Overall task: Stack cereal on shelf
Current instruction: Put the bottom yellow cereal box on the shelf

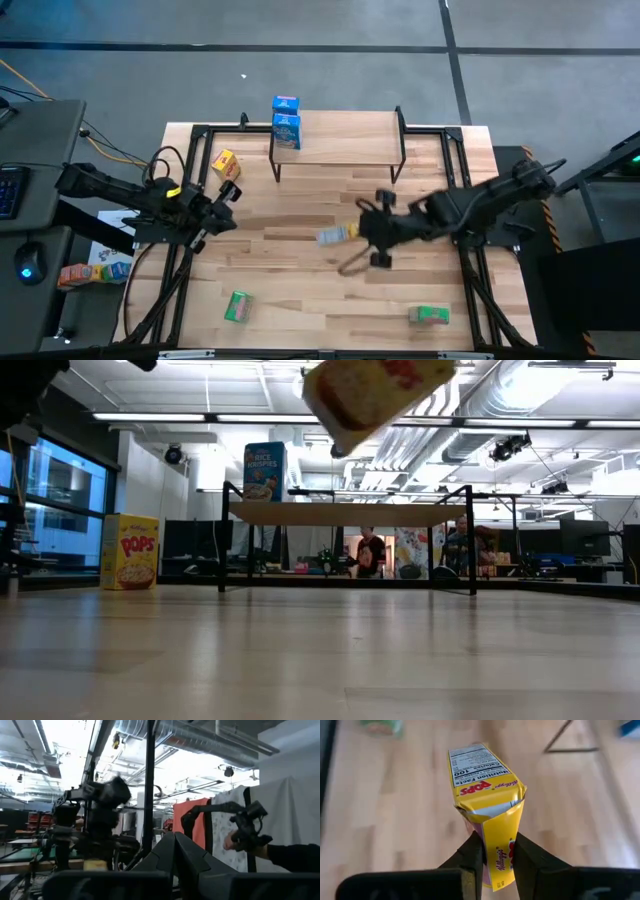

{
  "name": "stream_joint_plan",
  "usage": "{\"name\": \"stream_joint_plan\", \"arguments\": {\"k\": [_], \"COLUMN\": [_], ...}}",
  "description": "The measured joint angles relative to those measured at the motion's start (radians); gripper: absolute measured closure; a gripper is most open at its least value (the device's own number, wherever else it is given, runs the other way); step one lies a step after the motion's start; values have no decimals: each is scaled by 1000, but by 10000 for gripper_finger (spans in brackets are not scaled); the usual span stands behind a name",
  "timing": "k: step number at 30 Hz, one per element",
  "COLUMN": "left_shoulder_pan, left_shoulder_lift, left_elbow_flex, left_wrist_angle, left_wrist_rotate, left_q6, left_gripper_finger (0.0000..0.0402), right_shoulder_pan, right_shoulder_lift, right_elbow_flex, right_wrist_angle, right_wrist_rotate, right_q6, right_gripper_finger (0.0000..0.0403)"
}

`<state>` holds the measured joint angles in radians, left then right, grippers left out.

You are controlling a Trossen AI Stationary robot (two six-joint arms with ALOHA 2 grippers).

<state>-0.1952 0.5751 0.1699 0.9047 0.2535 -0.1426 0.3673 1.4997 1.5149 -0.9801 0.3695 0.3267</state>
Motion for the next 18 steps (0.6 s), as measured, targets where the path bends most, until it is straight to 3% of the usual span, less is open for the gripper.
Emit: {"name": "stream_joint_plan", "arguments": {"k": [7,11,18], "left_shoulder_pan": [-3,-3,-2], "left_shoulder_lift": [1,1,1], "left_elbow_flex": [0,0,0], "left_wrist_angle": [-2,-3,-7], "left_wrist_rotate": [-1,-4,-7], "left_q6": [22,35,60], "left_gripper_finger": [398,398,398], "right_shoulder_pan": [-184,-281,-457], "right_shoulder_lift": [30,95,242], "right_elbow_flex": [206,377,601], "right_wrist_angle": [-70,-221,-547], "right_wrist_rotate": [169,282,200], "right_q6": [-189,-248,-142], "right_gripper_finger": [348,348,348]}}
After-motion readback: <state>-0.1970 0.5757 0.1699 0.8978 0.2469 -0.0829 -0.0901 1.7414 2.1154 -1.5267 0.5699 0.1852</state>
